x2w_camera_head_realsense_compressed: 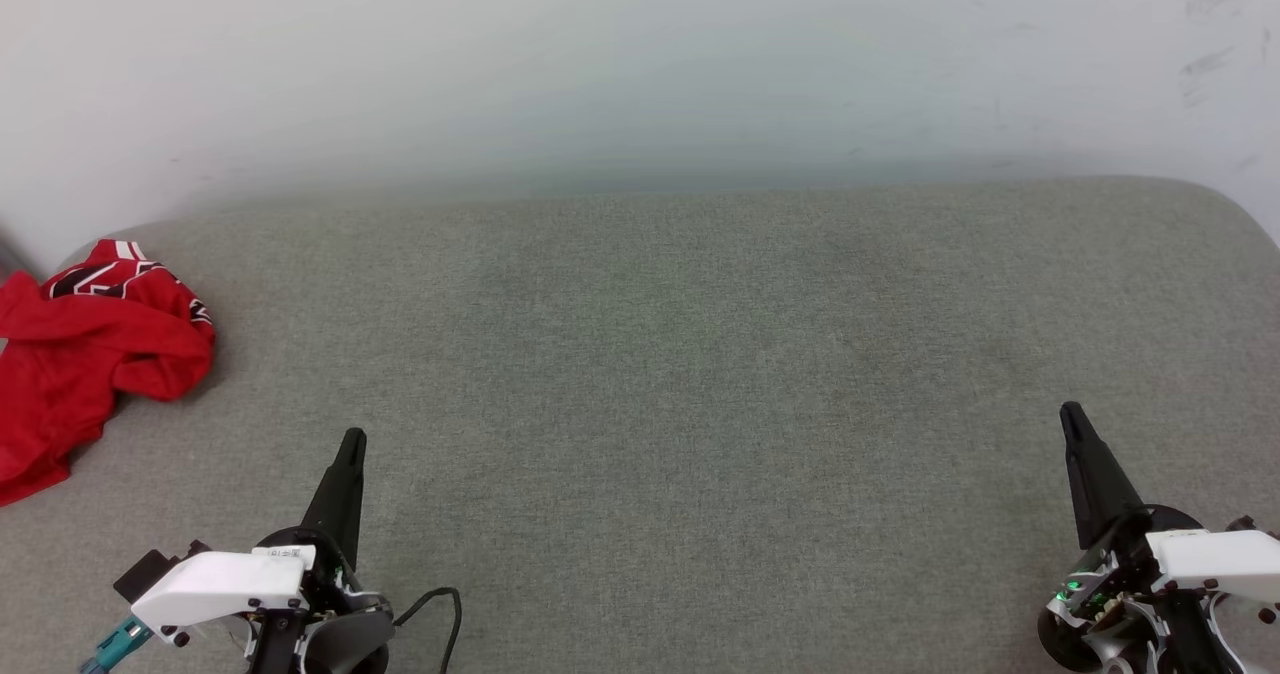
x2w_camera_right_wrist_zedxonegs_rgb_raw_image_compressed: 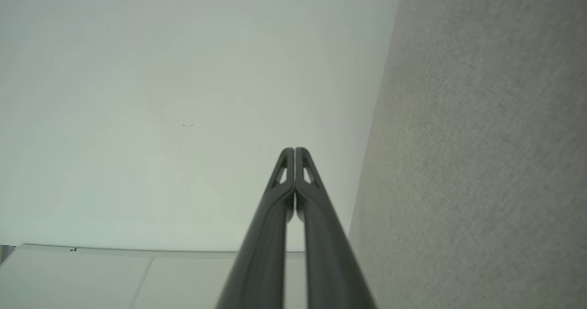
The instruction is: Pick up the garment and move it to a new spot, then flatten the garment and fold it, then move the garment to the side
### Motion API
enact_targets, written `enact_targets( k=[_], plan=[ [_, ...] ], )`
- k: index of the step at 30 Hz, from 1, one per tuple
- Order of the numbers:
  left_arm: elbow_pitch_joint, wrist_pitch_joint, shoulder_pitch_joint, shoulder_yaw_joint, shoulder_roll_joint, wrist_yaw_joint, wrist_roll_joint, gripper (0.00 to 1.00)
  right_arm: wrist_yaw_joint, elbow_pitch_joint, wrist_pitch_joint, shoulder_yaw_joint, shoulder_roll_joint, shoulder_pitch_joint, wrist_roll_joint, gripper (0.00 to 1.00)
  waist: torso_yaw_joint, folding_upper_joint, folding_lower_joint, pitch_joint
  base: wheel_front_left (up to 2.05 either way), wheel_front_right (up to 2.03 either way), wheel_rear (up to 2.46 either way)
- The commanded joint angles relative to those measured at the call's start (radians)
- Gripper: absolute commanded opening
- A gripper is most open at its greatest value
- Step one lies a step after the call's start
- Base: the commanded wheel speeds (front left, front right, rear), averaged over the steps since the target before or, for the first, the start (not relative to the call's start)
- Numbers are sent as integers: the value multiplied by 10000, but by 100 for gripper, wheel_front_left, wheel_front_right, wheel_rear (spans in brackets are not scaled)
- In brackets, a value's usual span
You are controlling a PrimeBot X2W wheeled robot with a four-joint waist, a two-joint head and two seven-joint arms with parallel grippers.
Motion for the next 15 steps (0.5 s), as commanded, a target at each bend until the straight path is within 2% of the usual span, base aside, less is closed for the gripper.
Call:
enact_targets(
  k=[1, 15],
  plan=[
    [3, 32, -73, 43, -16, -31, 28, 0, 0, 5, 13, 2, 44, -97, -49, 0, 0, 0, 0, 0, 0, 0, 0],
    [3, 30, -73, 40, -17, -30, 24, 0, 0, 5, 12, 3, 43, -97, -48, 0, 0, 0, 0, 0, 0, 0, 0]
  ],
)
